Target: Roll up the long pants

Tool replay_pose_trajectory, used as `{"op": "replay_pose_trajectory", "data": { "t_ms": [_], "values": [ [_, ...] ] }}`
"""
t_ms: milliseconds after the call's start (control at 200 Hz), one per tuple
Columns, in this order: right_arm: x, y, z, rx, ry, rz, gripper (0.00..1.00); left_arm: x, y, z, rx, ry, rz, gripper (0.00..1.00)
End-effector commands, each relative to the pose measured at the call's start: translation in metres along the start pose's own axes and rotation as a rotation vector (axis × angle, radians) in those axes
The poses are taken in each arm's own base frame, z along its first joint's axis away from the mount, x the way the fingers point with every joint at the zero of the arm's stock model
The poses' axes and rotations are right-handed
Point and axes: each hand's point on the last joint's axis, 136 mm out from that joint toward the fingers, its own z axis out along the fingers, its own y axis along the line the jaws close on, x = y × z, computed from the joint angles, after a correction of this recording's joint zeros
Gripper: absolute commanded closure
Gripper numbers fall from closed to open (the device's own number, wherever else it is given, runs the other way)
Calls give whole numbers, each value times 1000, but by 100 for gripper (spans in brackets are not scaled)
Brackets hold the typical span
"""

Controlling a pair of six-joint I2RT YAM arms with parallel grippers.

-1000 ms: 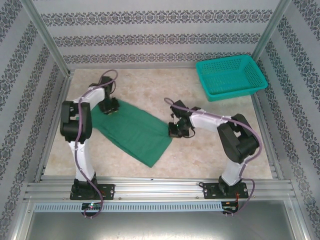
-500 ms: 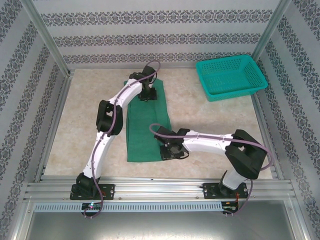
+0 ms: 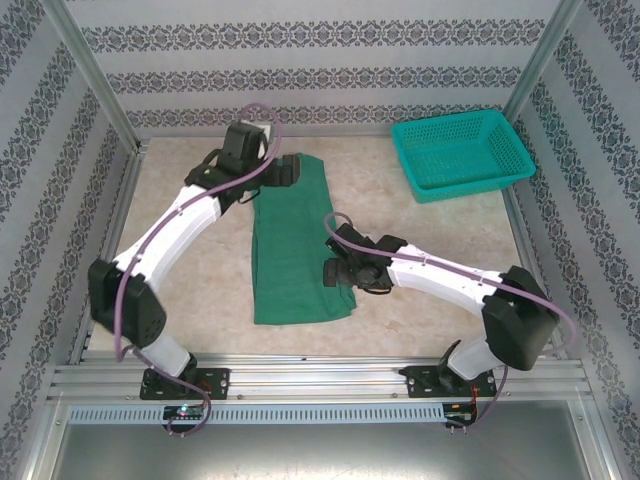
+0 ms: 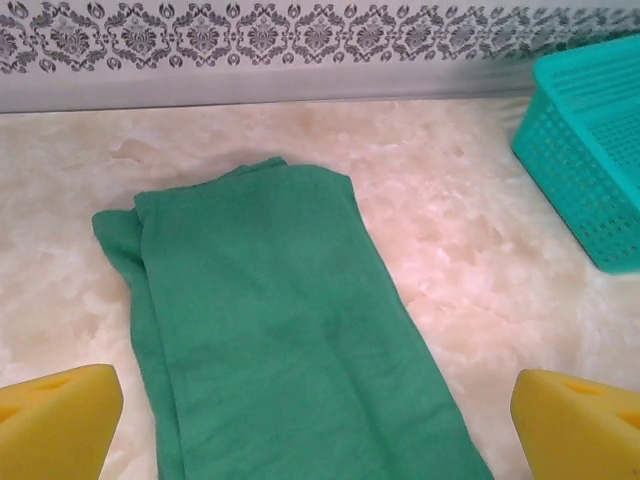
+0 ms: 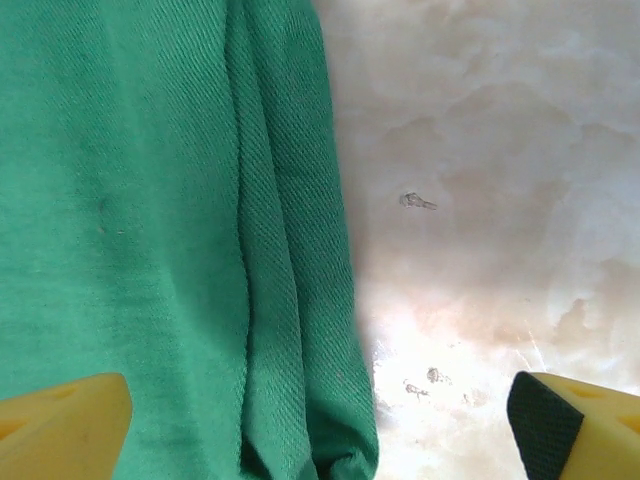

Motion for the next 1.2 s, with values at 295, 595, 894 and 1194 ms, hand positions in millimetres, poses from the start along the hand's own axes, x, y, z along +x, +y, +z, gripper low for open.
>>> {"op": "replay_pose_trajectory", "data": {
  "t_ms": [295, 595, 894, 1194],
  "values": [
    [-9, -57, -8, 56, -38, 111, 2, 235, -40, -46, -205, 590, 866, 11],
    [-26, -97, -31, 0, -97, 230, 2, 267, -37, -75, -184, 691, 914, 4],
    [-28, -98, -33, -28, -126, 267, 4, 205, -9, 14, -381, 573, 600, 1],
    [-28, -114, -40, -3, -165, 293, 100, 152, 15, 125, -361, 567, 272, 100]
  ]
}}
